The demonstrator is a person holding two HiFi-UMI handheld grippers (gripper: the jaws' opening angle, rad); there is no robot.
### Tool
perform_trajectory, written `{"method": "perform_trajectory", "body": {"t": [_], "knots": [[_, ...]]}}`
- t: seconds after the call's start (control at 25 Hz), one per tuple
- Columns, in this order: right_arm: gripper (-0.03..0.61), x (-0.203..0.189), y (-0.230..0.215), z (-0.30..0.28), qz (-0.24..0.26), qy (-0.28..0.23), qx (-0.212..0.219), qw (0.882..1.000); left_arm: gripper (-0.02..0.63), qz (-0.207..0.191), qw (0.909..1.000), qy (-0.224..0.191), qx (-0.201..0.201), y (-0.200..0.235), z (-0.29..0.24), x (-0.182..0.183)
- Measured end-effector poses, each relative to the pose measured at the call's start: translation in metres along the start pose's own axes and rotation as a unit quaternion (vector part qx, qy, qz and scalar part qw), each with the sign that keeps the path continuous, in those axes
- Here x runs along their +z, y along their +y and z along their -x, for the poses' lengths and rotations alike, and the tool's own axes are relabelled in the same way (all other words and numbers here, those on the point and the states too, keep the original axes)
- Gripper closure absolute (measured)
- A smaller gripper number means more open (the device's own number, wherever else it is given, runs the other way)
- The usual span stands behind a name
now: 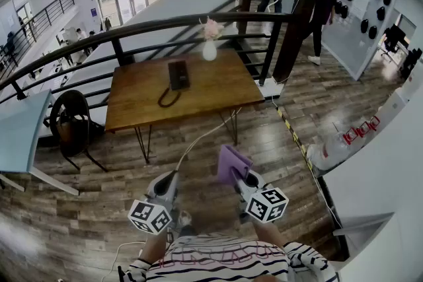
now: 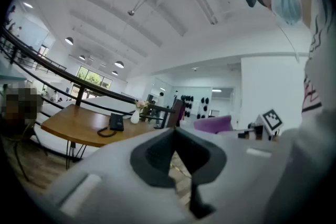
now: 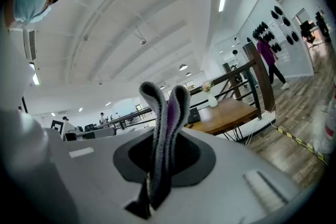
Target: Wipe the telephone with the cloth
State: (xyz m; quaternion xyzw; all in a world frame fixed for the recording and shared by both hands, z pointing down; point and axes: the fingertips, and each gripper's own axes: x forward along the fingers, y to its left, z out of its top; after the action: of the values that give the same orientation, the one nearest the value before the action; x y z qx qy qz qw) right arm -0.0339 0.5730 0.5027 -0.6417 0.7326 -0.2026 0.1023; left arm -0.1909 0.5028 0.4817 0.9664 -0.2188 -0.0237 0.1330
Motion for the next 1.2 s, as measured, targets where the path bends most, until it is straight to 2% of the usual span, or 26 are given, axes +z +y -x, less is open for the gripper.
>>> {"method": "perform_trajectory", "body": {"t": [0.48,1.2], "knots": [[0.54,0.008,0.003,-0.064,-0.018,0.003,0.0,1.0,0.612,0.023,0.9997,0.0,-0.002,0.06,-0.01,0.012],[0.54,0.028,0.019,-0.227,-0.041,-0.014,-0.033,0.999,0.612,0.033,0.9989,0.013,-0.031,0.222,-0.045,0.064]]}}
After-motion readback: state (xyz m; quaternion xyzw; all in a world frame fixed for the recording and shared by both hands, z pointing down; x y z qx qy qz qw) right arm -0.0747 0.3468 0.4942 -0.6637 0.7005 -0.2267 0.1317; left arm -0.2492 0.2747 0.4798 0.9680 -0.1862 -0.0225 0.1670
